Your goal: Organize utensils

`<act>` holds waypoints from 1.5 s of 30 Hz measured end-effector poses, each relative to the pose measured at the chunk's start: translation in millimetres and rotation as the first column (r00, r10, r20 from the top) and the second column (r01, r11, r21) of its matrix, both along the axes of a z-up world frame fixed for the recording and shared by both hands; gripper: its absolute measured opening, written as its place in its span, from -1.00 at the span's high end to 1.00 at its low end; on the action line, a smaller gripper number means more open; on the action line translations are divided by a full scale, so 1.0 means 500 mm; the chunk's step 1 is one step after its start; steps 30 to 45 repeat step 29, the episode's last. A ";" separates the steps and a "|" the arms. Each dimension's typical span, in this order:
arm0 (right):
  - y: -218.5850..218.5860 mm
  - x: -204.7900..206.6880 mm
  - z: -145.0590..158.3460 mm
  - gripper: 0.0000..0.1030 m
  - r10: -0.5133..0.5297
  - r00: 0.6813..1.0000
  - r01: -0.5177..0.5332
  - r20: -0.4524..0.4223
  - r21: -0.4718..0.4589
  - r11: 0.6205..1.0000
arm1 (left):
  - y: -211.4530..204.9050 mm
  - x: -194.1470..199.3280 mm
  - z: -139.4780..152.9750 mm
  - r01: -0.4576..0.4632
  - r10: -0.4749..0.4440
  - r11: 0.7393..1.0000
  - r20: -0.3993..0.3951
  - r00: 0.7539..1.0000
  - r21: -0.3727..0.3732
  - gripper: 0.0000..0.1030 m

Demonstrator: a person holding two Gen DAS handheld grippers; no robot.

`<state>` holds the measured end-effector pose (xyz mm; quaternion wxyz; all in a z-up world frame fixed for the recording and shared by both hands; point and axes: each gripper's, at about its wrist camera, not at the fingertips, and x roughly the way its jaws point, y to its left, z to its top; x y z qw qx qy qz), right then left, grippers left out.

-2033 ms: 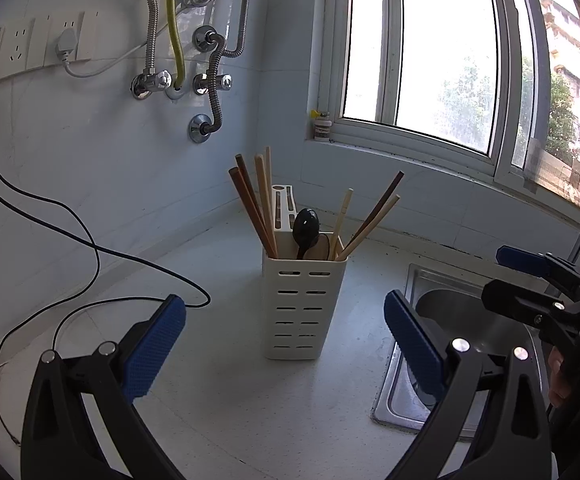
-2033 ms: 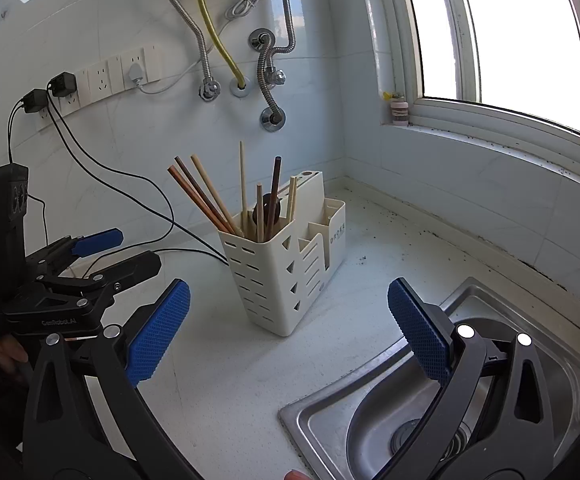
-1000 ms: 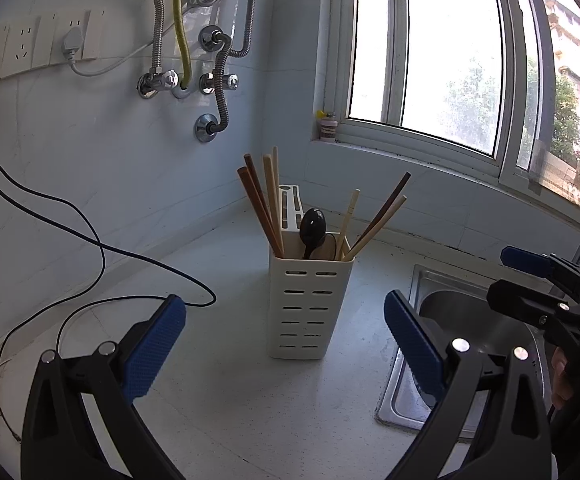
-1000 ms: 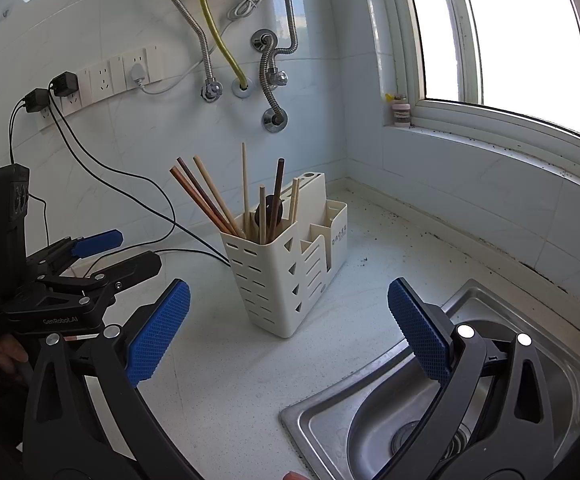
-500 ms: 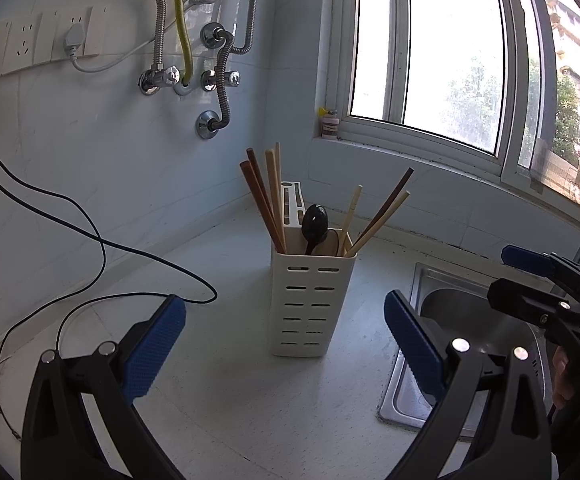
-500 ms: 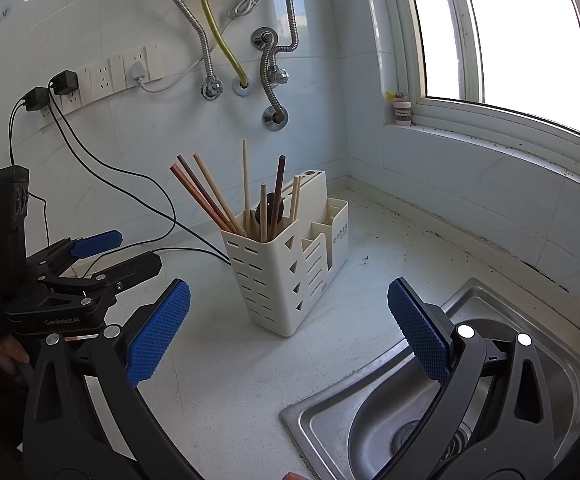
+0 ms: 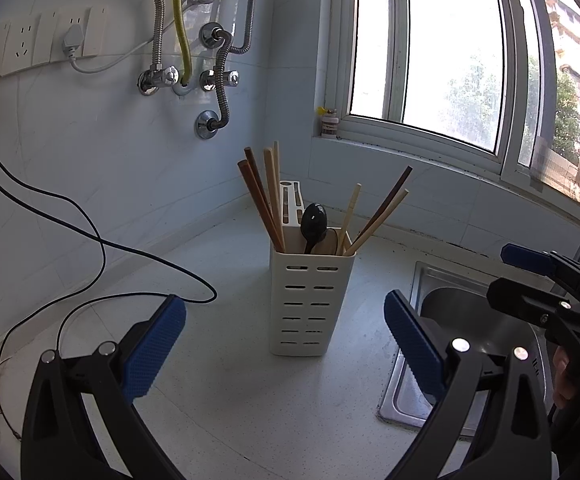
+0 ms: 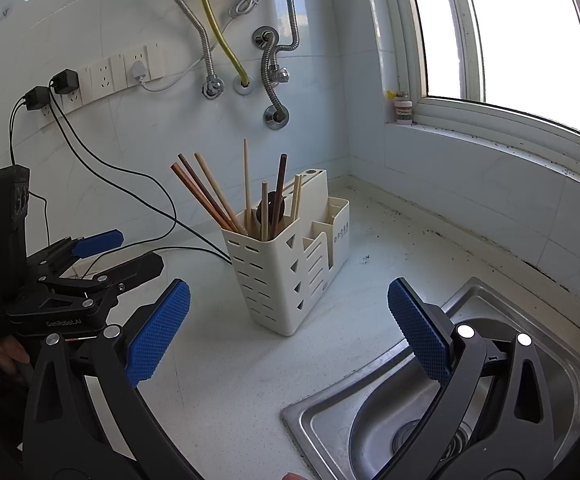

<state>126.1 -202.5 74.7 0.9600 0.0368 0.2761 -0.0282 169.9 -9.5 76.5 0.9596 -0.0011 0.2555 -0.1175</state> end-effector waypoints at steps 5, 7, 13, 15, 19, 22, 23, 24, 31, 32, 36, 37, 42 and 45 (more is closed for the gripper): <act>0.002 0.000 0.000 -0.85 0.001 1.000 -0.001 -0.002 -0.002 1.000 | 0.000 0.001 0.000 -0.001 0.001 1.000 0.001 1.000 0.003 -0.90; 0.002 -0.001 0.000 -0.84 0.001 1.000 -0.001 -0.001 0.000 1.000 | 0.000 0.001 0.000 0.000 0.000 1.000 0.000 1.000 0.003 -0.90; 0.004 0.000 0.001 -0.84 0.001 1.000 -0.001 0.001 -0.003 1.000 | 0.000 0.003 0.000 0.000 0.000 1.000 0.001 1.000 0.005 -0.90; 0.004 -0.001 0.002 -0.85 0.001 1.000 -0.001 0.002 -0.003 1.000 | -0.001 0.003 0.000 0.001 -0.001 1.000 0.000 1.000 0.004 -0.90; 0.004 0.000 0.003 -0.84 0.002 1.000 -0.002 0.003 -0.003 1.000 | 0.000 0.003 0.000 -0.003 0.003 1.000 -0.001 1.000 0.004 -0.90; 0.006 -0.001 0.006 -0.84 0.005 1.000 -0.005 0.005 -0.004 1.000 | -0.001 0.000 0.000 0.000 0.000 1.000 0.000 1.000 0.004 -0.90; 0.006 0.000 0.007 -0.84 0.005 1.000 -0.005 0.006 -0.005 1.000 | -0.001 0.000 0.000 0.000 0.000 1.000 0.000 1.000 0.003 -0.90; 0.007 0.000 0.008 -0.85 0.005 1.000 -0.005 0.007 -0.005 1.000 | -0.001 0.000 0.000 0.000 0.000 1.000 0.000 1.000 0.002 -0.90; 0.009 0.001 0.011 -0.85 0.006 1.000 -0.006 0.008 -0.007 1.000 | 0.001 0.000 0.001 -0.005 0.005 1.000 -0.002 1.000 -0.002 -0.90; 0.009 0.001 0.011 -0.85 0.006 1.000 -0.006 0.008 -0.007 1.000 | 0.001 0.000 0.001 -0.005 0.005 1.000 -0.002 1.000 -0.002 -0.90; 0.009 0.001 0.011 -0.85 0.006 1.000 -0.006 0.008 -0.007 1.000 | 0.001 0.000 0.001 -0.005 0.005 1.000 -0.002 1.000 -0.002 -0.90; 0.009 0.001 0.011 -0.85 0.006 1.000 -0.006 0.008 -0.007 1.000 | 0.001 0.000 0.001 -0.005 0.005 1.000 -0.002 1.000 -0.002 -0.90; 0.009 0.001 0.011 -0.85 0.006 1.000 -0.006 0.008 -0.007 1.000 | 0.001 0.000 0.001 -0.005 0.005 1.000 -0.002 1.000 -0.002 -0.90; 0.009 0.001 0.011 -0.85 0.006 1.000 -0.006 0.008 -0.007 1.000 | 0.001 0.000 0.001 -0.005 0.005 1.000 -0.002 1.000 -0.002 -0.90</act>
